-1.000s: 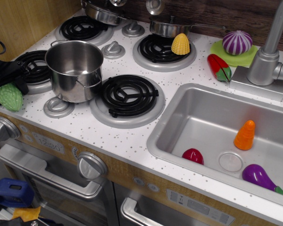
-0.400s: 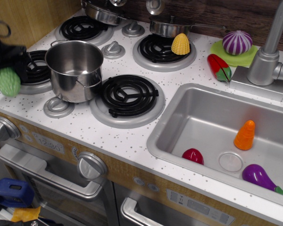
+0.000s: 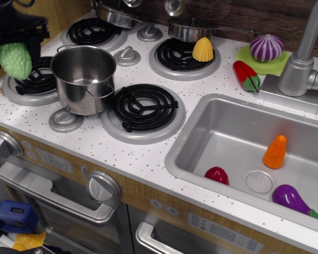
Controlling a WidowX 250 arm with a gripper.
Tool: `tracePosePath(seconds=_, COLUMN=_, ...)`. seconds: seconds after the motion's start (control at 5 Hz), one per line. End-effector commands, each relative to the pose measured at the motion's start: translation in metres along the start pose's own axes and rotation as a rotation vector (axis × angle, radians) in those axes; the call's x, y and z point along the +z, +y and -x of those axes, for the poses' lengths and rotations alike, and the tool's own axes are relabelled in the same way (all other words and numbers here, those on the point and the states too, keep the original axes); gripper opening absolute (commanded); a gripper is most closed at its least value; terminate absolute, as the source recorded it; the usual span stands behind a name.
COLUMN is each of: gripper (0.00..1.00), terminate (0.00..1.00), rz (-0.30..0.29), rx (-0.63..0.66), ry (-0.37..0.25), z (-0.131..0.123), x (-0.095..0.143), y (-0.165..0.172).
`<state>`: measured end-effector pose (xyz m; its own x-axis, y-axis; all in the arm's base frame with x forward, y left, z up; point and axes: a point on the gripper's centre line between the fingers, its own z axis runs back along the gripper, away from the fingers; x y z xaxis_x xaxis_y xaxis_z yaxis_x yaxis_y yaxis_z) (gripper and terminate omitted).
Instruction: Put green squash in pot or pan
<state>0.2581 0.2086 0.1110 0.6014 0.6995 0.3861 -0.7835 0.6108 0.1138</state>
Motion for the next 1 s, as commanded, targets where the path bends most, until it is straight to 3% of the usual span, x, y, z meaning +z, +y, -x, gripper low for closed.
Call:
tracePosePath(seconds=0.0, gripper=0.00, terminate=0.00, rz=0.015, rx=-0.014, ry=-0.118, z=-0.011, x=0.037, y=-0.028)
tracePosePath(seconds=0.2, gripper=0.00, terminate=0.00, rz=0.047, rx=-0.049, ry=-0.170, z=-0.011, x=0.031, y=-0.044)
tracePosePath(seconds=0.4, gripper=1.00, terminate=0.00, rz=0.087, rx=-0.055, ry=-0.178, z=-0.015, x=0.023, y=-0.055)
tracePosePath(seconds=0.6, gripper=1.00, terminate=0.00, rz=0.128, rx=-0.053, ry=-0.192, z=-0.018, x=0.017, y=-0.070)
tracePosePath(seconds=0.8, gripper=1.00, terminate=1.00, rz=0.128, rx=-0.053, ry=-0.192, z=-0.018, x=0.017, y=-0.070)
